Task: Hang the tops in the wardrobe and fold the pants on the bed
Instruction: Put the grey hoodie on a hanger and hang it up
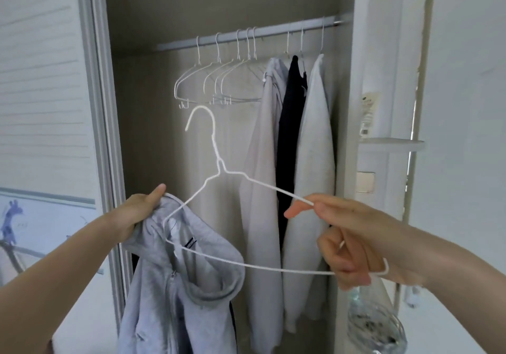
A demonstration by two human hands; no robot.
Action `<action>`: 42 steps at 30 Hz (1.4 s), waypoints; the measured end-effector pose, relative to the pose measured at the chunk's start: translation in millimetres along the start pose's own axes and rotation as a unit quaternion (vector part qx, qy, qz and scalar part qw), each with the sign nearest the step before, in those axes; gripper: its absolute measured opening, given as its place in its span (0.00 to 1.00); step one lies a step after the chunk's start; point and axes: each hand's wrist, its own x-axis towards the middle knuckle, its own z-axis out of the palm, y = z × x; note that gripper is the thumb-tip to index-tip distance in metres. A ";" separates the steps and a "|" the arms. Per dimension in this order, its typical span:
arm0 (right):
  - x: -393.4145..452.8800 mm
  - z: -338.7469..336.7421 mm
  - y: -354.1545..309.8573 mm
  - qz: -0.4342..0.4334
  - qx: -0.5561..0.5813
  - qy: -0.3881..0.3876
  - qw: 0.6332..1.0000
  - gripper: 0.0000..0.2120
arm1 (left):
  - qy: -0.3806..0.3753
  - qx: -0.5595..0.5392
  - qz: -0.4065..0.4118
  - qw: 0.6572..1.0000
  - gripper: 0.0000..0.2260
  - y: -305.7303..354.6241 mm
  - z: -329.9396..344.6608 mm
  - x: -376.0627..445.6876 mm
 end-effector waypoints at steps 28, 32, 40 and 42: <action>81.6 45.1 29.0 -0.107 0.232 0.026 0.966 0.38 | 0.006 -0.002 0.514 0.858 0.28 137.5 -1.5 -75.6; 79.4 40.5 41.4 -0.106 -0.169 0.094 0.975 0.22 | 0.025 -0.173 0.393 0.903 0.37 133.4 -27.9 -49.2; 92.4 43.3 48.0 -0.253 -0.723 0.176 0.618 0.11 | 0.087 -0.118 0.387 0.910 0.30 101.9 -41.3 -17.4; 85.8 31.1 39.4 -0.266 -0.739 0.169 0.595 0.09 | 0.117 -0.065 0.407 0.903 0.28 90.2 -47.3 -10.5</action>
